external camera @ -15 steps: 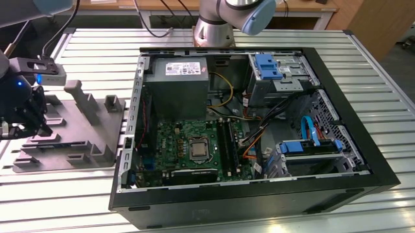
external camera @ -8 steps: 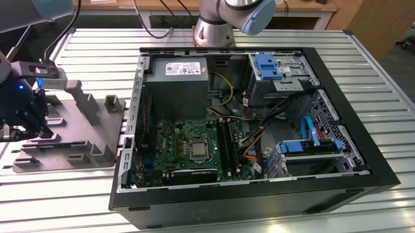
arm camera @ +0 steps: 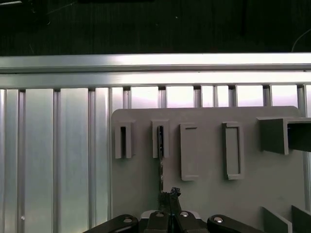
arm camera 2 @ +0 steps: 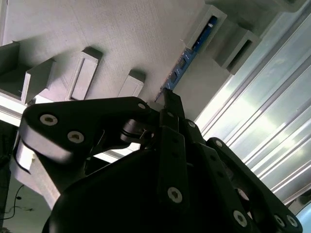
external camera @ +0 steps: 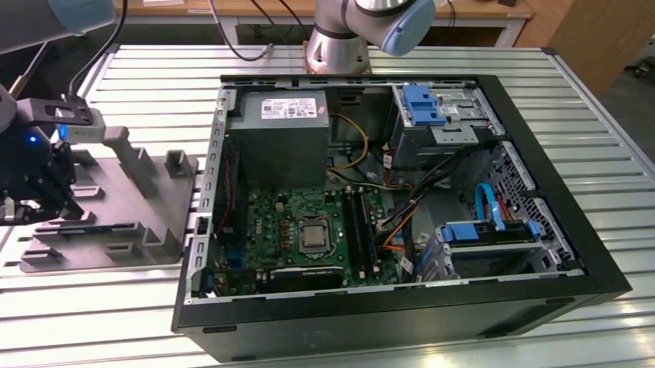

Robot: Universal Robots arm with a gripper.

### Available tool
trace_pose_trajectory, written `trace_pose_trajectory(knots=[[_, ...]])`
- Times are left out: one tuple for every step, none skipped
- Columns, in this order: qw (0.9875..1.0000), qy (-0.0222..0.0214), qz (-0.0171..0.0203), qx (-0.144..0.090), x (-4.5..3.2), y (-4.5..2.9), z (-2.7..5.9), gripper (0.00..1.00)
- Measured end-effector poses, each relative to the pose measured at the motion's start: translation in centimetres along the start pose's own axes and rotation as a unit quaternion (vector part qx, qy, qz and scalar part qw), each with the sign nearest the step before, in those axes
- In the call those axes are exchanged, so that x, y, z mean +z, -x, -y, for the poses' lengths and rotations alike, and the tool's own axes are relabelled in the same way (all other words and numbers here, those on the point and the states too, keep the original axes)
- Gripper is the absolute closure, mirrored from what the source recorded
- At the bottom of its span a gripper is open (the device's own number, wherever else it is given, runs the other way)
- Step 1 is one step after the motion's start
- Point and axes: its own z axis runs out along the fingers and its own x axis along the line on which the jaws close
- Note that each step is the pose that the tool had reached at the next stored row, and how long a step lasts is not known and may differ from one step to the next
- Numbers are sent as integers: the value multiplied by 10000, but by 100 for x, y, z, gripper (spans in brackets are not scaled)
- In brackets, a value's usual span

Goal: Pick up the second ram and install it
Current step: 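Pick up the second ram and move it above second insertion slot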

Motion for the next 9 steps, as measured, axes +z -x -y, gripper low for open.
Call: trace_pose_trajectory(knots=[[10000, 0, 0, 0, 14, -3, -1, 90], [10000, 0, 0, 0, 28, -6, -2, 90], [10000, 0, 0, 0, 44, -8, -2, 90], [10000, 0, 0, 0, 61, -9, -2, 90], [10000, 0, 0, 0, 74, -10, -2, 90], [10000, 1, -1, 0, 84, -12, -4, 90], [10000, 1, -1, 0, 90, -15, -6, 90], [10000, 1, 0, 0, 95, -17, -8, 90], [10000, 0, 0, 0, 98, -18, -9, 90]])
